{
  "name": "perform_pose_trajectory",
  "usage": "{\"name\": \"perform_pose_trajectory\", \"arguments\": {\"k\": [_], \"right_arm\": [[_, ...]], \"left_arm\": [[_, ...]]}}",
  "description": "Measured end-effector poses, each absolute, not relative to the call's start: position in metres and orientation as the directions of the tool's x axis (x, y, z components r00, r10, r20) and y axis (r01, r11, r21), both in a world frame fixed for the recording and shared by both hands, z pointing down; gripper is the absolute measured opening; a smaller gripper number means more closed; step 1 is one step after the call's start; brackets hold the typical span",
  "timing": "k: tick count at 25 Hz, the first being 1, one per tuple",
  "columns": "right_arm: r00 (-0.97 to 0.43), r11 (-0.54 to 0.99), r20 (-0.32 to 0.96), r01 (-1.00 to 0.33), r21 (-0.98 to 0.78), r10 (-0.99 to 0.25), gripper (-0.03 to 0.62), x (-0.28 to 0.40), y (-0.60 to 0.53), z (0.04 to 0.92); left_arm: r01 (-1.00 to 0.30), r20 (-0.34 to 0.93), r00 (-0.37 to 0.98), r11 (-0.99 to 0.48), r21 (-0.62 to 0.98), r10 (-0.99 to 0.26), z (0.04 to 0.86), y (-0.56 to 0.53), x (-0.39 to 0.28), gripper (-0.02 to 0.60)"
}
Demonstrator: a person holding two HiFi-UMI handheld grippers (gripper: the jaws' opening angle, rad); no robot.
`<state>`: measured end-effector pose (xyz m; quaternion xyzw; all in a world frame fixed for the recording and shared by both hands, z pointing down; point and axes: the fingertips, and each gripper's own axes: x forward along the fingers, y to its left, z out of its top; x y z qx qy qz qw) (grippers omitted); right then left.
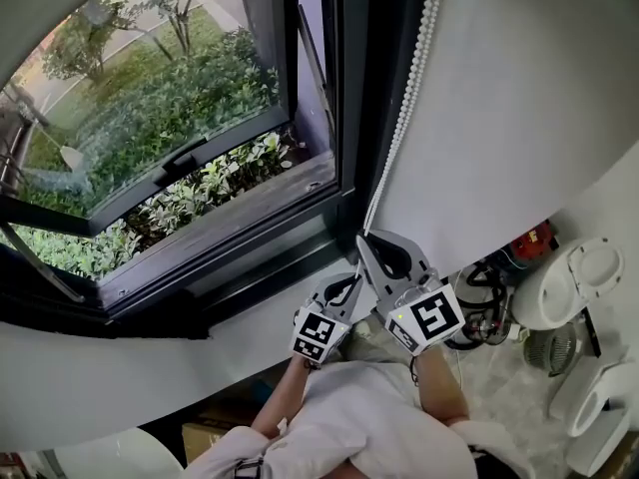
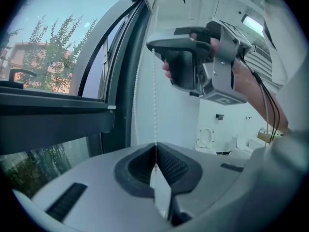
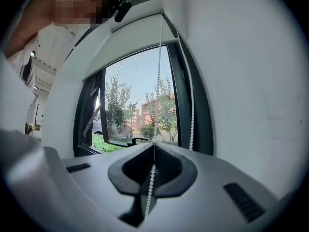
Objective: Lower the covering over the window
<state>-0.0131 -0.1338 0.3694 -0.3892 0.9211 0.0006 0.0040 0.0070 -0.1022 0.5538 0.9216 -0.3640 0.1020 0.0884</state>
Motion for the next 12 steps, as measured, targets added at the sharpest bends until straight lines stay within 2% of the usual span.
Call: {"name": "perform_pose_trajectory", "arguments": {"k": [12], "right_arm": [[-0.715, 0.712, 0.055, -0.699, -0.070, -0.697, -0.003, -0.020, -0.135, 0.416]], "left_arm": [[-0.701, 0.287, 0.701, -0.703, 0.116, -0.652, 0.602, -0.100, 0.003, 0.017]]}}
